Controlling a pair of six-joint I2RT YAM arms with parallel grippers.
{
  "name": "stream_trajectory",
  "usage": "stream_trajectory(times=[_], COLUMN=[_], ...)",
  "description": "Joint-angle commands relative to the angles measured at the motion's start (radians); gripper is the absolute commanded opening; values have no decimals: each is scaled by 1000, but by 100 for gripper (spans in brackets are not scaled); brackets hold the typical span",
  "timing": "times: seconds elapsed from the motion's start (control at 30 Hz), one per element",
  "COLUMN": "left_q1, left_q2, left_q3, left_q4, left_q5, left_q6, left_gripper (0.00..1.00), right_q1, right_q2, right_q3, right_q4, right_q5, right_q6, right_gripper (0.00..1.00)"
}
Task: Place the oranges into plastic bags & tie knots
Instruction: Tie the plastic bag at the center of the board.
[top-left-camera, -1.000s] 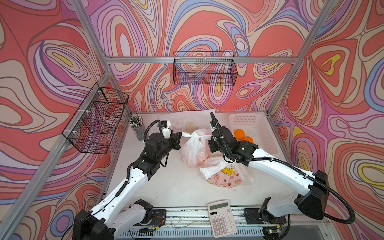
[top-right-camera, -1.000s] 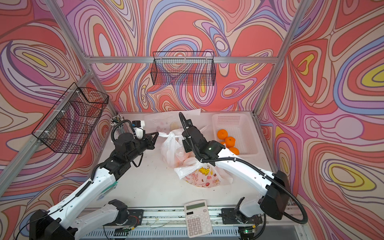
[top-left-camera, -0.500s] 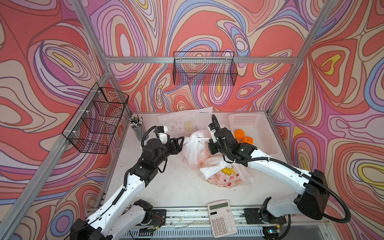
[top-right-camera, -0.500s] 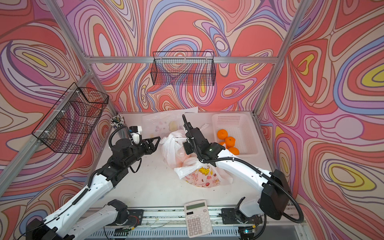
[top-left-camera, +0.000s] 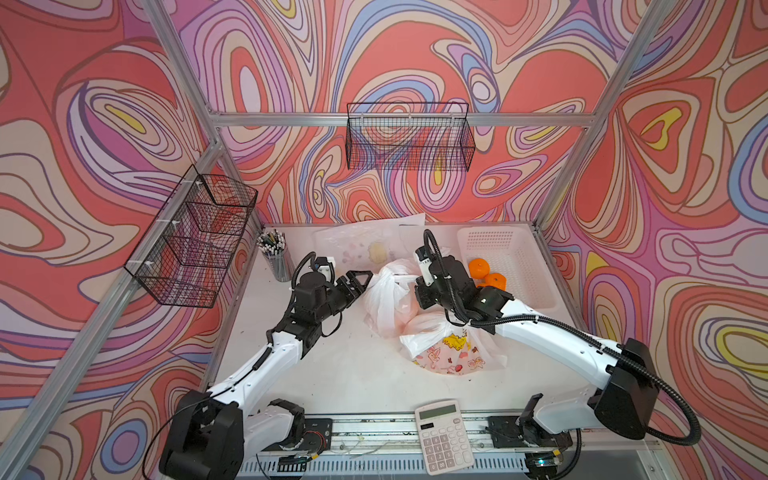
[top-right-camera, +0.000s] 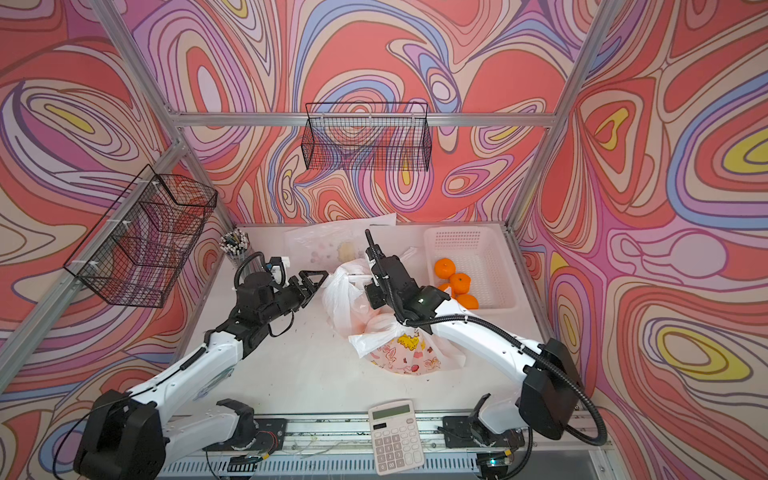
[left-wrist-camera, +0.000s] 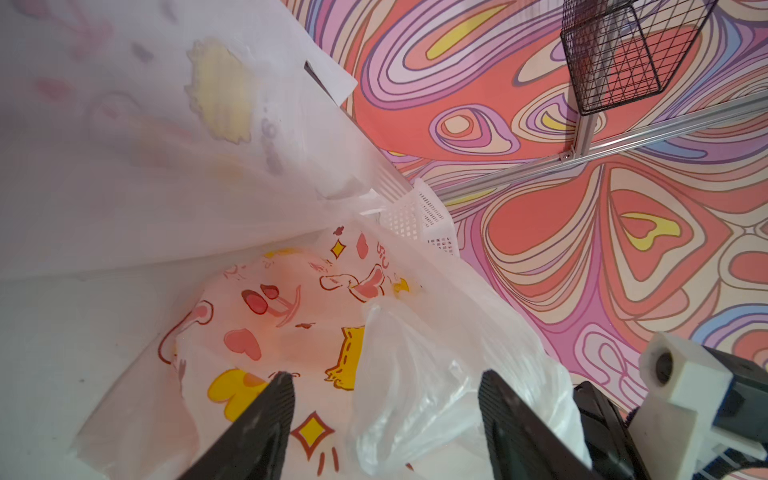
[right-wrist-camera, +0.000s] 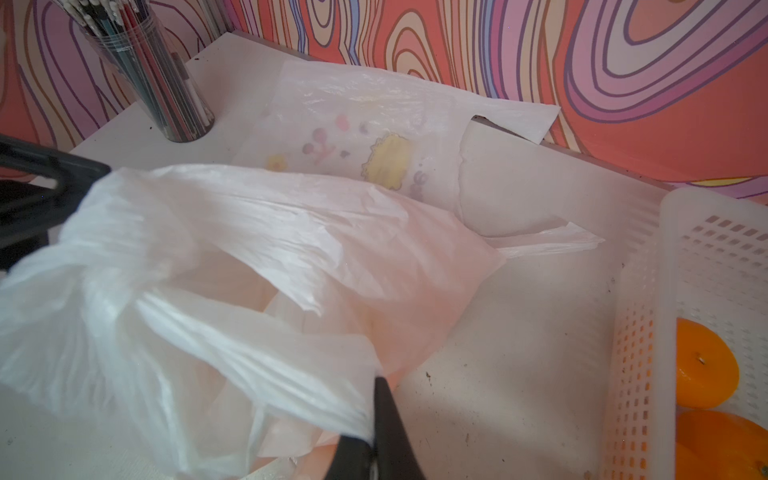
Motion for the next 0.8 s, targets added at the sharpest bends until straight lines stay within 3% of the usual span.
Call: stream_trajectory(times=[0.0, 0.13, 0.37, 0.57, 0.77], left_q1=[3, 4, 1, -22, -36], left_q2=[38, 67, 69, 61, 56], left_q3=[-4, -18, 4, 14, 23], left_q4=[189, 305, 305, 212, 188], left_q5=[99, 124, 156, 131, 127], left_q6=[-98, -141, -136, -63, -26], left_gripper=[74, 70, 44, 51, 42], right_q1=[-4, -6, -15, -16, -16], right_q2=[-19, -17, -9, -3, 0], right_q3=[-5, -5, -1, 3, 6], right_q4=[2, -5, -11, -11, -16], right_q5=[9, 16, 23, 19, 18], right_q6=[-11, -14, -15, -10, -5], right_gripper=[0, 0, 0, 0, 0])
